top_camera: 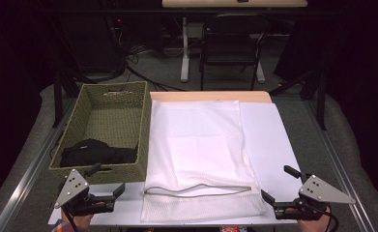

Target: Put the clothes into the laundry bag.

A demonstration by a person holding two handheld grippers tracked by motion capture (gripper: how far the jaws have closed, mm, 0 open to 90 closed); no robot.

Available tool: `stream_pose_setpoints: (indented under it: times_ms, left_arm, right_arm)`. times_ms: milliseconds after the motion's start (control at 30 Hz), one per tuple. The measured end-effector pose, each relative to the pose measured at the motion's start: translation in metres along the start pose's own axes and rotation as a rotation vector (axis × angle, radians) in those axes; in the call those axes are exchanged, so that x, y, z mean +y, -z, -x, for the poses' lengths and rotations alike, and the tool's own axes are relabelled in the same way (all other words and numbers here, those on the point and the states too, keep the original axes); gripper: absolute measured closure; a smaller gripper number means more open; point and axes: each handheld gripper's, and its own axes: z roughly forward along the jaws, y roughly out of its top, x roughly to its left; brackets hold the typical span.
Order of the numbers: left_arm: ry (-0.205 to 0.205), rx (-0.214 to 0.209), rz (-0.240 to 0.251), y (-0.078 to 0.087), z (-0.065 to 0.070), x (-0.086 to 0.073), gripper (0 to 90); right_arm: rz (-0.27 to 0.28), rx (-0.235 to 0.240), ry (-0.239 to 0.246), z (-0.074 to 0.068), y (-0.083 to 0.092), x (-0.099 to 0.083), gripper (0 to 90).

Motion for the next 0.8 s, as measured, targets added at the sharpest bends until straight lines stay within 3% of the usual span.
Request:
stream_pose_setpoints:
  times_ms: [800]
  left_arm:
    - [-0.014, -0.024, -0.028, -0.004, 0.001, -0.001, 0.0]
  right_arm:
    - [-0.090, 0.005, 0.036, -0.009, -0.012, 0.005, 0.0]
